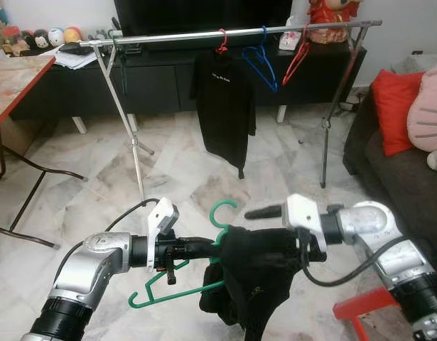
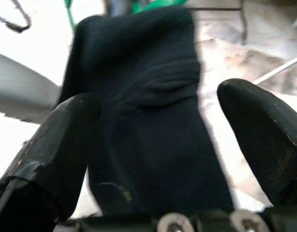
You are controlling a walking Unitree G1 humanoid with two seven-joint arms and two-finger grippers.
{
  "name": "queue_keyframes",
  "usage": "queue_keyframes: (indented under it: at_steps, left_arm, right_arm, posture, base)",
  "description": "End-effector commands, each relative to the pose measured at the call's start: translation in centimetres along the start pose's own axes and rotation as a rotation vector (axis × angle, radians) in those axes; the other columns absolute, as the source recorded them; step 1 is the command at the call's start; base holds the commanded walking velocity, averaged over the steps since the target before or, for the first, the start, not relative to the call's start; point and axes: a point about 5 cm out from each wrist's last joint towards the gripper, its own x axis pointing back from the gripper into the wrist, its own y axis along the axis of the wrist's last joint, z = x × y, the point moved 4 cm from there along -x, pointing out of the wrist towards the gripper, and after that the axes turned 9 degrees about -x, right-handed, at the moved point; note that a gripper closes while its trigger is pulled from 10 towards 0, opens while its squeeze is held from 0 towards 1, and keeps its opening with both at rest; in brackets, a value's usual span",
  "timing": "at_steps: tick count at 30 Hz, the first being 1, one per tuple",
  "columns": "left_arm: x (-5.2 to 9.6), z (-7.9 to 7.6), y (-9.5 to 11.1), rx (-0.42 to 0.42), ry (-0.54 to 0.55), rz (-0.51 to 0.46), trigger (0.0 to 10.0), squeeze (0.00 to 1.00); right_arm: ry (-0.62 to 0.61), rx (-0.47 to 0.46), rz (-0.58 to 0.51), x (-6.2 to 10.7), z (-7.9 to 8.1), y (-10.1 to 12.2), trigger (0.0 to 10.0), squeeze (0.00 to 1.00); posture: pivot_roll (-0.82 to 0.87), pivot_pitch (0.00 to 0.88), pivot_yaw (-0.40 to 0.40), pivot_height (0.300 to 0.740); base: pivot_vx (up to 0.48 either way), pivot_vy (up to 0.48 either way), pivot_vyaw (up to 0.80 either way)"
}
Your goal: Hang hanger
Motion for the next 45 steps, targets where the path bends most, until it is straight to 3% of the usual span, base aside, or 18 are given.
queue_keyframes:
  at_steps: [1,24,25,26,45]
  left_arm:
    - [-0.1,-0.3,1.0,-0.023,-0.025,-0.031,10.0,0.00]
    - [-0.3,-0.5,1.2,-0.025,-0.033,-0.046,10.0,0.00]
    - [-0.4,-0.5,1.2,-0.026,-0.032,-0.046,10.0,0.00]
    - [-0.4,-0.5,1.2,-0.026,-0.032,-0.047,10.0,0.00]
    - [-0.6,-0.5,1.4,-0.033,-0.029,-0.051,10.0,0.00]
  right_arm:
    - [0.044,-0.002,0.007,-0.4,0.7,-0.1,10.0,0.00]
    - [0.012,-0.062,0.009,-2.2,0.4,-1.5,10.0,0.00]
    - [0.008,-0.062,0.006,-2.2,0.3,-1.5,2.3,0.00]
    - [0.015,-0.057,0.008,-2.2,0.4,-1.5,0.0,0.00]
    - [0.057,-0.070,0.028,-2.4,1.2,-2.2,0.0,0.00]
  posture:
    - [-0.02,0.040,0.045,0.740]
    - [-0.01,0.018,0.035,0.740]
    - [-0.01,0.018,0.035,0.740]
    - [-0.01,0.018,0.035,0.740]
    - [-0.01,0.016,0.034,0.740]
  base:
    - [0.000,0.000,0.00]
    - [0.000,0.000,0.00]
    - [0.000,0.000,0.00]
    - [0.000,0.000,0.00]
    - [0.000,0.000,0.00]
